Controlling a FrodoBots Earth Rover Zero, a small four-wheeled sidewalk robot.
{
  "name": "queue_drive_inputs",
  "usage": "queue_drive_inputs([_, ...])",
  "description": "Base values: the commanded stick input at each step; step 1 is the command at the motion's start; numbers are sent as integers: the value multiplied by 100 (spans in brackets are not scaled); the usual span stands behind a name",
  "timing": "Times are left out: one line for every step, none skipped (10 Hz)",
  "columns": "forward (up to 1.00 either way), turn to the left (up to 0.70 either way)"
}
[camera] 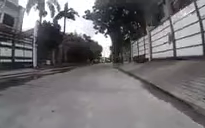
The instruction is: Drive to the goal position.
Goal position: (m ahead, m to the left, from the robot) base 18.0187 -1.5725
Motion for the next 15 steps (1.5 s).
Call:
queue_drive_inputs([70, 0])
queue_drive_inputs([70, 0])
queue_drive_inputs([70, 0])
queue_drive_inputs([70, 0])
queue_drive_inputs([70, 0])
queue_drive_inputs([70, 0])
queue_drive_inputs([70, 0])
queue_drive_inputs([70, 0])
queue_drive_inputs([70, 0])
queue_drive_inputs([70, 0])
queue_drive_inputs([70, 0])
queue_drive_inputs([70, 0])
queue_drive_inputs([70, 0])
queue_drive_inputs([70, 0])
queue_drive_inputs([70, 0])
